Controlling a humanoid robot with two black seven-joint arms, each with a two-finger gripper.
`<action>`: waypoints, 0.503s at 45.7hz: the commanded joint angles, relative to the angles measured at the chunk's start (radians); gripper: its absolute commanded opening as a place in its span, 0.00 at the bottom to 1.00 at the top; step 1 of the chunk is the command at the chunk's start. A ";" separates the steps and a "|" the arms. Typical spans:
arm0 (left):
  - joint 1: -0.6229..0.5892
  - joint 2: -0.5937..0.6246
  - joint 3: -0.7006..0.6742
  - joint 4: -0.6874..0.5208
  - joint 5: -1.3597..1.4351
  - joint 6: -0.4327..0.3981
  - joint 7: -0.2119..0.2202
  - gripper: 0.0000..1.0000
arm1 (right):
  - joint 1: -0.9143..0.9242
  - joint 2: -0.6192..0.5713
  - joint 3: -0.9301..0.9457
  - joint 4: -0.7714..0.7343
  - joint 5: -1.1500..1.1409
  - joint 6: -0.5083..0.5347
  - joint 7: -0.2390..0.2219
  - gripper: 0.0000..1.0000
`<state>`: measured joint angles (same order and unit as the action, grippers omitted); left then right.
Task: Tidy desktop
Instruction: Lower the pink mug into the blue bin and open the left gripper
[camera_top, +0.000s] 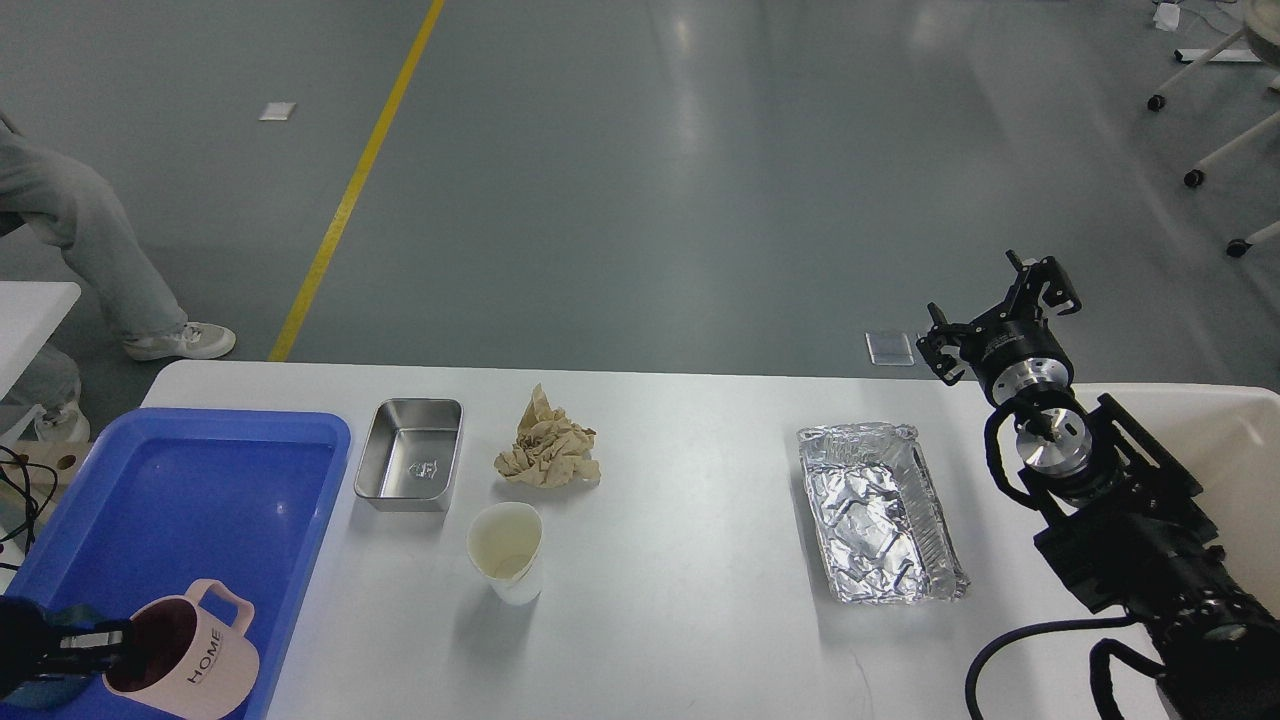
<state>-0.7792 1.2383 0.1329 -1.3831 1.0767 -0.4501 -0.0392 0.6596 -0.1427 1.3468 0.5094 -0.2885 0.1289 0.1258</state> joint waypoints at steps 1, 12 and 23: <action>0.017 -0.016 0.002 0.018 0.000 0.010 -0.002 0.05 | -0.001 0.000 0.000 0.000 0.000 0.000 0.000 1.00; 0.029 -0.014 0.001 0.026 0.000 0.013 -0.004 0.05 | 0.000 0.000 -0.001 0.000 0.000 0.000 0.000 1.00; 0.029 -0.008 0.001 0.036 -0.001 0.027 -0.004 0.05 | 0.000 -0.001 -0.015 0.000 -0.001 -0.002 0.000 1.00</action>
<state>-0.7501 1.2288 0.1338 -1.3557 1.0768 -0.4291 -0.0432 0.6592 -0.1428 1.3447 0.5093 -0.2896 0.1289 0.1258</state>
